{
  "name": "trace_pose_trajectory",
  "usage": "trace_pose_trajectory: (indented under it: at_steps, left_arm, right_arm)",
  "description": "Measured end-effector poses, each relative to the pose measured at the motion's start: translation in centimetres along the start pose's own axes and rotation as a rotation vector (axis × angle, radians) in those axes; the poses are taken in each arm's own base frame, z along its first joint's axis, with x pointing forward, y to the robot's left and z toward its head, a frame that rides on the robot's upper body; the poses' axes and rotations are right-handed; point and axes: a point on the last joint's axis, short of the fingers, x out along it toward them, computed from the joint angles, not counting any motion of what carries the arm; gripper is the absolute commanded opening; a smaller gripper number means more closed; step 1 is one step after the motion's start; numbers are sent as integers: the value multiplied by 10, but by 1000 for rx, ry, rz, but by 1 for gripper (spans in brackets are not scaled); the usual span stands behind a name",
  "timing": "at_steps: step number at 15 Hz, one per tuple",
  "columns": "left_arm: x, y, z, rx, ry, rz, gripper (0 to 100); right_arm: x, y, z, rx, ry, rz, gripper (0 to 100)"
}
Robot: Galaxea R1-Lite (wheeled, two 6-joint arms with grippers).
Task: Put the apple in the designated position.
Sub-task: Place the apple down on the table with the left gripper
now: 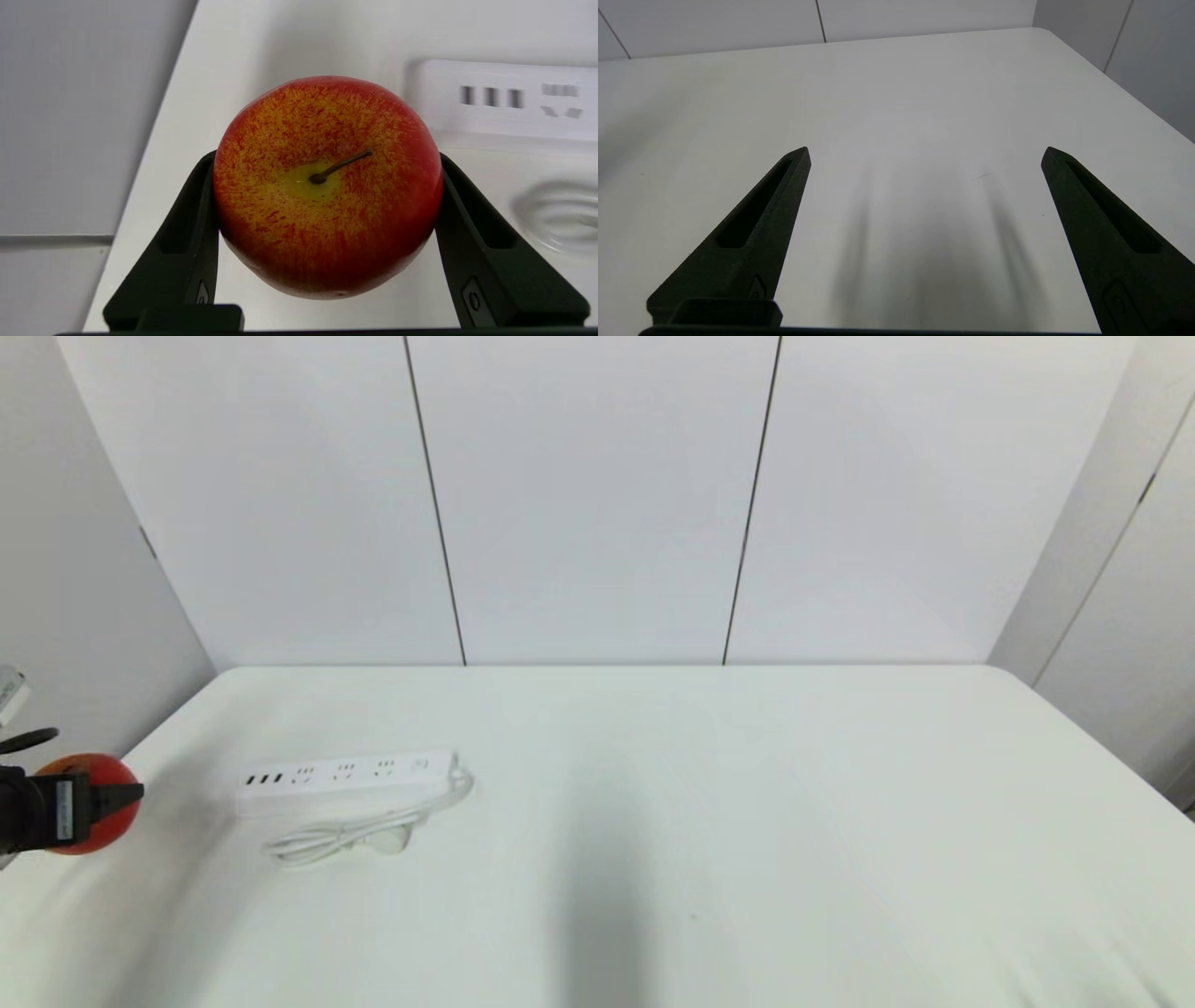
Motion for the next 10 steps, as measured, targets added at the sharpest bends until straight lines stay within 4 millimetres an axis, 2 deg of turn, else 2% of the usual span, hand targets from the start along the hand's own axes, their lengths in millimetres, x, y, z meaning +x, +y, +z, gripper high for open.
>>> trace_pose_trajectory:
  at_steps: [6,10]
  left_arm:
    - [51,20,6,2,57,24,0]
    - [74,24,15,46,67,10,0]
  right_arm:
    - [0,0,0,0,0,0,100]
    - [0,0,0,0,0,0,100]
